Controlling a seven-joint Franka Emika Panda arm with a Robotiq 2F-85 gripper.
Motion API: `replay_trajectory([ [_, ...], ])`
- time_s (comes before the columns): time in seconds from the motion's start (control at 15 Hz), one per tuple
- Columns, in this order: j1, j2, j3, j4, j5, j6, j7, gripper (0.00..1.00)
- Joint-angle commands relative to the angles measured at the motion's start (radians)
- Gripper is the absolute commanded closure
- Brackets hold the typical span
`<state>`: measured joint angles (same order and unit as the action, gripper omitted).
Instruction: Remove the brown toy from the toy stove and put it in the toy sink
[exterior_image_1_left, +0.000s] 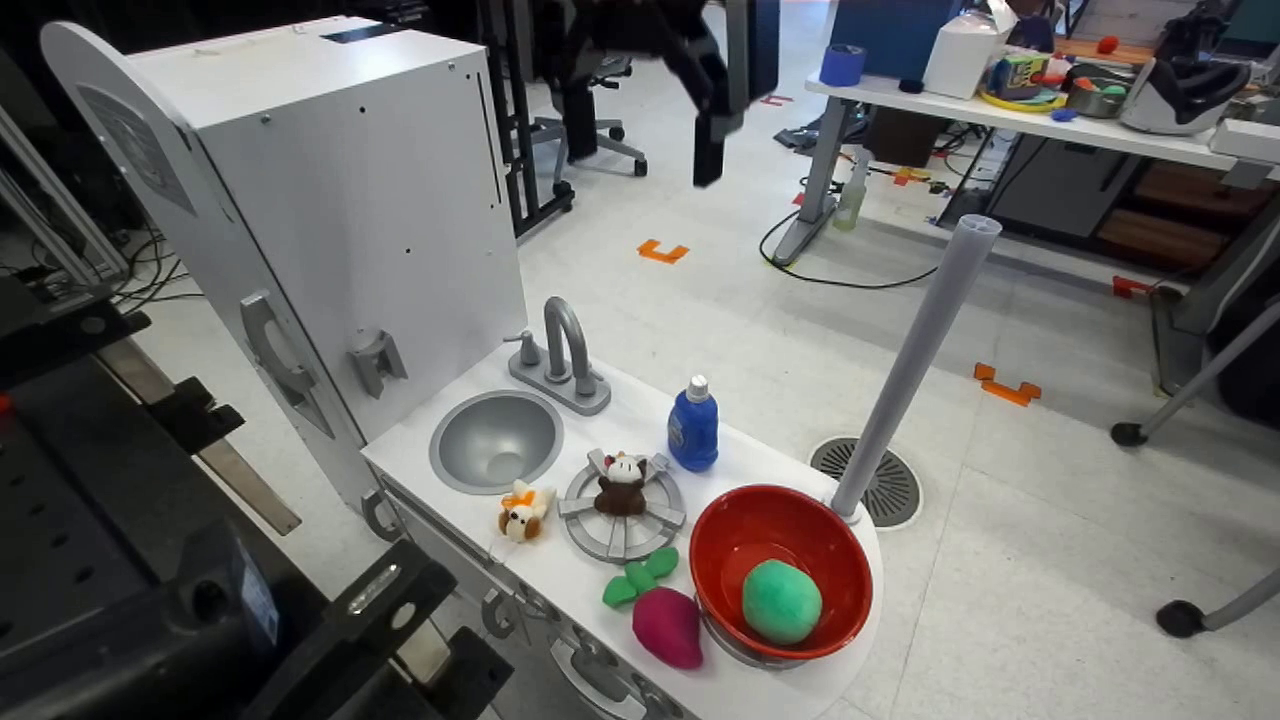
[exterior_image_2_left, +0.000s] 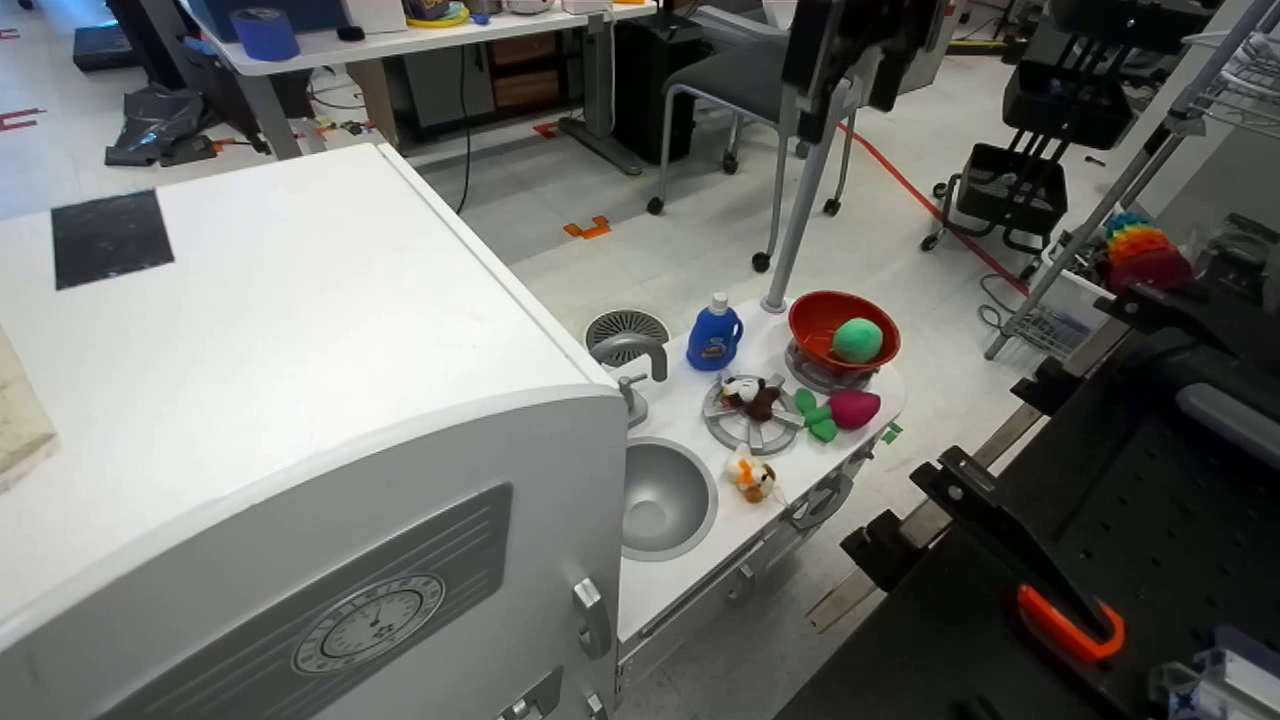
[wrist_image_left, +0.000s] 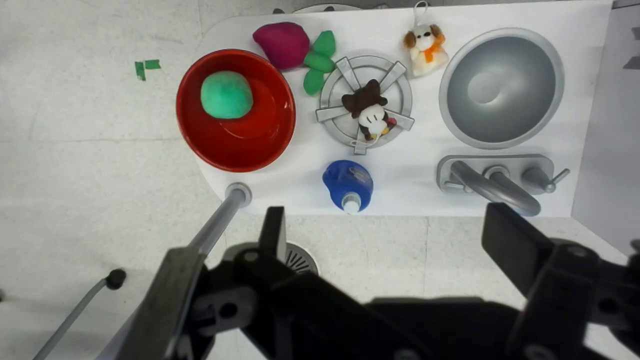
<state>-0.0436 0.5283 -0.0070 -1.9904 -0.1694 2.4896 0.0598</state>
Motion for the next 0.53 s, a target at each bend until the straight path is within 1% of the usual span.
replay_trajectory([
  [0.0,0.008,0.258,-0.008,0.241,0.076,-0.065,-0.003,0.0],
  [0.13,0.014,0.388,-0.015,0.344,0.093,-0.073,0.003,0.0],
  [0.47,0.046,0.7,-0.052,0.595,0.075,-0.051,0.013,0.0],
])
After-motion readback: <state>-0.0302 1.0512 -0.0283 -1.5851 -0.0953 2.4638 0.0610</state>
